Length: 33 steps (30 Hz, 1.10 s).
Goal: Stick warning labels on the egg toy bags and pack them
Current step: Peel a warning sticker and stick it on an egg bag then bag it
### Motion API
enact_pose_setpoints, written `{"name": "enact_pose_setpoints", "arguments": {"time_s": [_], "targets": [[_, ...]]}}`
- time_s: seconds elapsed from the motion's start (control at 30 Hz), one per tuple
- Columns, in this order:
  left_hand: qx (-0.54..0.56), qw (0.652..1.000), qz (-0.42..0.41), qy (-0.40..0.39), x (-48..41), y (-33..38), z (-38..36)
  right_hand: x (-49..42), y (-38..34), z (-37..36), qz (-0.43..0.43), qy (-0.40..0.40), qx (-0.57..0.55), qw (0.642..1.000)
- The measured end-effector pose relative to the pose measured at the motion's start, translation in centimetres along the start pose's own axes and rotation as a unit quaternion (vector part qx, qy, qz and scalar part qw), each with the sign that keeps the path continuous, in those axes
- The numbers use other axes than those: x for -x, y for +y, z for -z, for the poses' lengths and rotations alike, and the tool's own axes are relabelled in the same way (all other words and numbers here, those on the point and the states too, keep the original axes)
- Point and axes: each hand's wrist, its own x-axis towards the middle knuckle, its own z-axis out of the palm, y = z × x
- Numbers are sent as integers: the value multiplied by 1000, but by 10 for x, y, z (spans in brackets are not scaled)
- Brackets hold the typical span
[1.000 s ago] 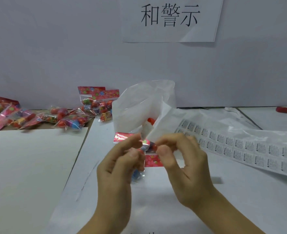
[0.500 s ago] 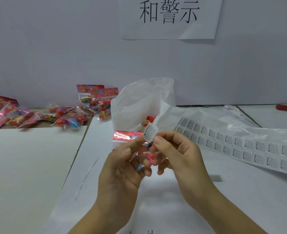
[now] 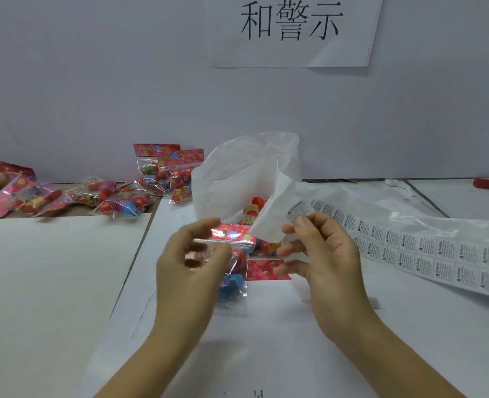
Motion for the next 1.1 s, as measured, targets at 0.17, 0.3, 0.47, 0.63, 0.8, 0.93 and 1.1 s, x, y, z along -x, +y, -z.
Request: {"name": "enact_pose_setpoints", "arguments": {"time_s": [0.17, 0.3, 0.47, 0.63, 0.8, 0.93, 1.1], "targets": [[-375, 908, 159, -100, -32, -20, 15, 6, 24, 0, 54, -157, 226, 960], [-309, 923, 186, -131, -27, -18, 13, 7, 39, 5, 164, -238, 477, 830], [2, 976, 199, -91, -24, -7, 18, 2, 41, 7, 186, -229, 358, 886], [180, 963, 178, -91, -27, 16, 28, 6, 34, 4, 246, -179, 227, 925], [333, 919, 168, -127, -16, 23, 22, 11, 15, -5, 124, -163, 72, 976], [370, 892, 163, -201, -7, 21, 16, 13, 1, -8, 108, -118, -4, 987], [373, 878, 164, -253, 6, 17, 5, 11, -3, -6, 73, -136, 5, 988]]}}
